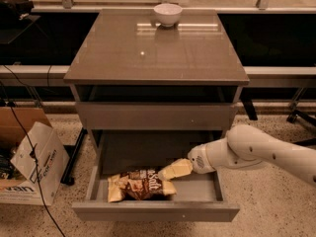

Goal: Pick brown chip bag from middle drawer and place on counter

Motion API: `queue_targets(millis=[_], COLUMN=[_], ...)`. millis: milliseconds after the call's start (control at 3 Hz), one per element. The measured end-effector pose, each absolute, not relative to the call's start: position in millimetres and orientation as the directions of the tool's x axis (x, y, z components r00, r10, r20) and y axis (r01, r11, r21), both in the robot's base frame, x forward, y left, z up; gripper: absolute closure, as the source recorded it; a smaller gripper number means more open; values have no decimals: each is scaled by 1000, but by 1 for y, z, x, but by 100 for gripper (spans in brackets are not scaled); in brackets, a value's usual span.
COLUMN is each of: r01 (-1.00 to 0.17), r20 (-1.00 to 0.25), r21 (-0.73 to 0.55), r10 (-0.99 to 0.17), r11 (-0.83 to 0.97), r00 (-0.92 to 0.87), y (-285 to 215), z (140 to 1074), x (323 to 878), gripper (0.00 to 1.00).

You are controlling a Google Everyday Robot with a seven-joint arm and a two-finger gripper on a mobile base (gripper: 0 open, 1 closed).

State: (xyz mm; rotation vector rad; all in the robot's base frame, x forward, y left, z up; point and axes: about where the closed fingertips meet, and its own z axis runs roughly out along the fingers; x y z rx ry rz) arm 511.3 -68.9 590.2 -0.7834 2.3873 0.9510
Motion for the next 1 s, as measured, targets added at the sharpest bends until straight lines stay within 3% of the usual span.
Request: queue_targets(millis=[1000], r01=[-577], r20=[-548], r21=[533], r10=[-267], r11=[619], r00=[-793], y=[-54], z=[530], x=[531], gripper=[0])
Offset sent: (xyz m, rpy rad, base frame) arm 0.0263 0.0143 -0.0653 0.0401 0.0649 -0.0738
